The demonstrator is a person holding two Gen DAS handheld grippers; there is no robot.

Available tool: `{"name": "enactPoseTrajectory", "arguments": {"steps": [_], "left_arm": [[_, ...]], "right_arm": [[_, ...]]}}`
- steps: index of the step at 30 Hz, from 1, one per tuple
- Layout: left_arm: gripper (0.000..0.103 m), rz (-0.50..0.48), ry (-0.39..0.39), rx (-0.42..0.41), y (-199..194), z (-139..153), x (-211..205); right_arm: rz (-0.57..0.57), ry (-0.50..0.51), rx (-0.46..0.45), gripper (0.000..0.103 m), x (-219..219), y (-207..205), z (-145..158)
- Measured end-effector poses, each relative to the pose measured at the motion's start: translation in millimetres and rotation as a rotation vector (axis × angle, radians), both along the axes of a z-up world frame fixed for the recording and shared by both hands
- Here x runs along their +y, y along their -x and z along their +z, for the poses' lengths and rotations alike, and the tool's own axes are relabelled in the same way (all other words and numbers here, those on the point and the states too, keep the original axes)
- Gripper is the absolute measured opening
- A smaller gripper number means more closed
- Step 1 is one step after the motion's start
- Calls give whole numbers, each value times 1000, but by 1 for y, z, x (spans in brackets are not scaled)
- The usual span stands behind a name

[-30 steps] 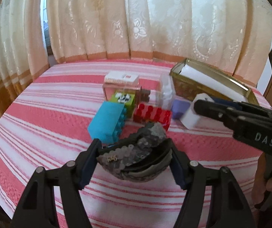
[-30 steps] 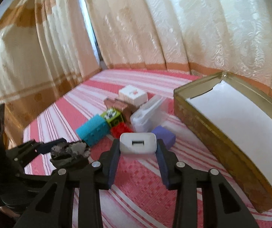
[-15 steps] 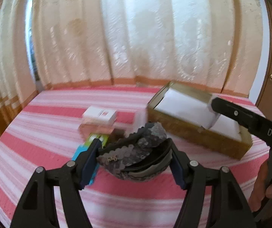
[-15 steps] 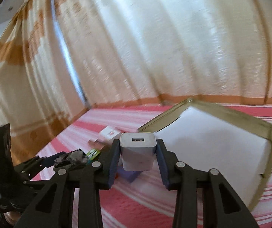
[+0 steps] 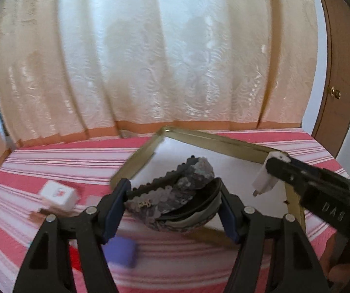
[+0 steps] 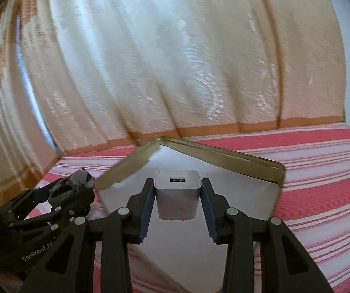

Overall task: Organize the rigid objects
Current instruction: 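Carry the pouch and charger over the gold tray and release both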

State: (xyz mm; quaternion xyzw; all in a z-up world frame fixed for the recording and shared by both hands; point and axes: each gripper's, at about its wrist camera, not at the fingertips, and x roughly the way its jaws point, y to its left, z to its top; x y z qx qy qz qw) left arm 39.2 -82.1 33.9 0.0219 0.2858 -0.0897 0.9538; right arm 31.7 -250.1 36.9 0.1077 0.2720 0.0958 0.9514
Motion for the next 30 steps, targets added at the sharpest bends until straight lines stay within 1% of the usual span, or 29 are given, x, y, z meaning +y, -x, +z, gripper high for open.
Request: {"name": "enactPoseTrajectory", "arguments": {"steps": [5, 10, 14, 21, 28, 29, 30], "left_arm": [[68, -27, -2, 39, -24, -15, -27], [68, -48, -7, 70, -41, -27, -45], [68, -61, -9, 78, -47, -34, -51], [68, -44, -44, 97, -53, -45, -51], [68, -14, -64, 112, -59, -53, -47], [68, -16, -60, 116, -60, -53, -46], [69, -17, -57, 118, -60, -53, -46]], "right_arm": [[-66, 53, 42, 41, -12, -15, -9], [-128, 66, 108, 41, -20, -24, -21], [-151, 68, 130, 41, -24, -27, -26], [-157, 107, 117, 41, -19, -26, -27], [-166, 94, 93, 41, -19, -28, -30], [-166, 85, 88, 42, -19, -28, -30], [-158, 69, 85, 45, -19, -29, -30]]}}
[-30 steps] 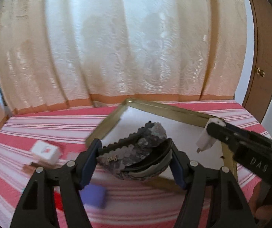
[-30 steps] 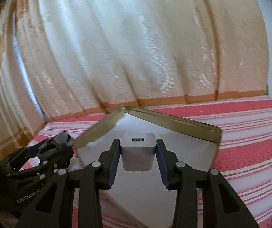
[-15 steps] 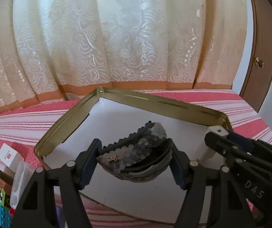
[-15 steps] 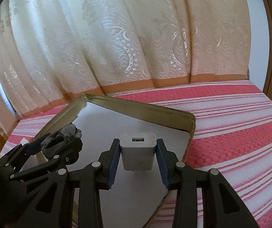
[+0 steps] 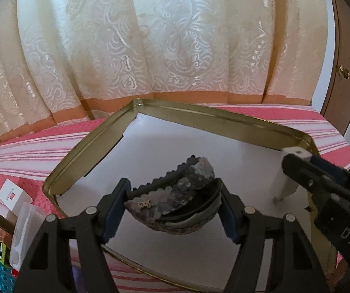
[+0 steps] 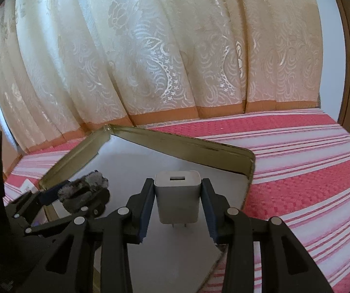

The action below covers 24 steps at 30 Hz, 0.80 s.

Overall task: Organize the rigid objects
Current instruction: 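Carry the pouch and charger over the gold tray and release both, then lift both tools away from the tray back toward the remaining objects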

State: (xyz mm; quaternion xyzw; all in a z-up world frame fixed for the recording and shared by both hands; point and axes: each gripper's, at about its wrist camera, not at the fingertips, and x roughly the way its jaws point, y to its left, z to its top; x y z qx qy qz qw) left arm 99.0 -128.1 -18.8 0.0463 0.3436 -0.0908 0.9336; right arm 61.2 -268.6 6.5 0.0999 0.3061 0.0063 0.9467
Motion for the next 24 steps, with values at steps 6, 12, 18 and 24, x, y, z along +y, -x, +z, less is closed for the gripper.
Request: {"name": "enactPoseTrajectory", "arguments": {"steps": [6, 12, 18, 24], "left_arm": [[103, -14, -11, -128, 20, 14, 1], [103, -24, -75, -186, 31, 17, -3], [103, 18, -36, -180, 29, 21, 8], [103, 44, -43, -203, 36, 21, 17]], "right_arm": [[-16, -63, -95, 95, -5, 14, 14], [-70, -104, -123, 97, -17, 22, 20], [-78, -139, -110, 96, -20, 23, 21], [-87, -107, -112, 96, -17, 25, 18]]}}
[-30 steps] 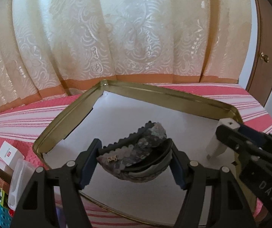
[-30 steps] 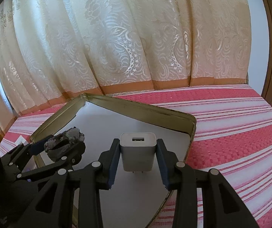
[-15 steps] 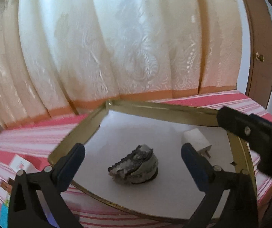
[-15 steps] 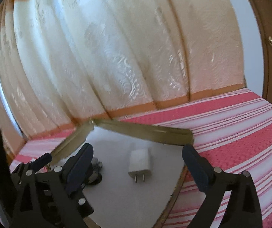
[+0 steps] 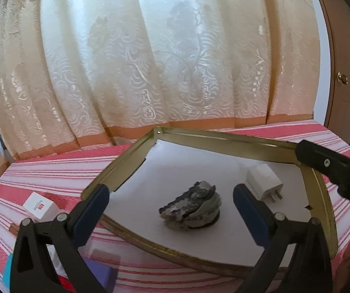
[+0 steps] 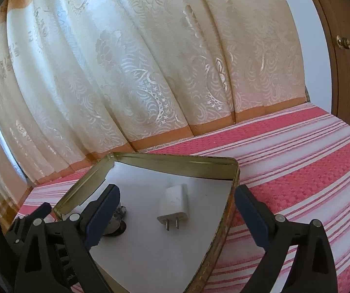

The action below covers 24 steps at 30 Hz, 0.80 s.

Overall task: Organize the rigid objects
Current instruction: 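Lift both tools away from the tray back toward the remaining objects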

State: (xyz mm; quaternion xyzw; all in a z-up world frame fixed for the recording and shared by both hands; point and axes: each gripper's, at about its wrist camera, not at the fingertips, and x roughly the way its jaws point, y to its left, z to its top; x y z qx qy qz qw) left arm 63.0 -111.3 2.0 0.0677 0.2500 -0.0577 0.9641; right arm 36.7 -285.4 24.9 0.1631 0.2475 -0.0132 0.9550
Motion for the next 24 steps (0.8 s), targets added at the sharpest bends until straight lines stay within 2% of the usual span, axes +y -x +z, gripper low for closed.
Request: {"name": "enactPoseTrajectory", "arguments": {"steps": [8, 13, 24], "left_arm": [[103, 22, -12, -32, 14, 2, 16], [103, 38, 11, -41, 20, 3, 29], [103, 44, 7, -72, 37, 5, 48]], "right_arm": [[-32, 46, -71, 96, 6, 10, 3], [-69, 72, -139, 96, 9, 21, 8], [-86, 186, -192, 96, 33, 34, 11]]}}
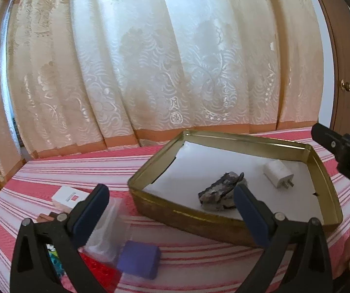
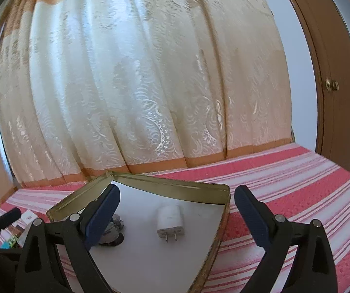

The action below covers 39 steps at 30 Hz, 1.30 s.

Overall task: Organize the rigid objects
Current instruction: 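Lift both tools away from the tray back toward the remaining objects, then grasp the teal toy brick with the left tool while the right tool grasps the purple block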

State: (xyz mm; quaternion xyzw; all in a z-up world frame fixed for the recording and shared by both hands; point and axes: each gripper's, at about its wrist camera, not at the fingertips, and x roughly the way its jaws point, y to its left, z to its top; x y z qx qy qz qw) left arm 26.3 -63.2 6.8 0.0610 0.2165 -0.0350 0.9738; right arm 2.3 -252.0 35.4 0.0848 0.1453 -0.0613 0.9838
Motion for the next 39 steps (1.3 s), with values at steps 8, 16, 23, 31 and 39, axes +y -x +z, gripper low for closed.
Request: {"name": "enactPoseTrajectory", "arguments": {"steps": [8, 16, 23, 31, 39], "left_arm": [[103, 9, 2, -4, 10, 1, 24], [103, 21, -7, 9, 15, -1, 49], [103, 35, 2, 38, 16, -3, 77], [103, 38, -22, 77, 24, -7, 112], [103, 61, -34, 221, 23, -23, 142]], "right_arm": [[35, 52, -34, 96, 23, 10, -1], [74, 71, -29, 96, 54, 19, -2], [117, 48, -19, 96, 77, 24, -5], [186, -7, 18, 96, 103, 21, -10], [301, -39, 194, 96, 142, -2, -26]]}}
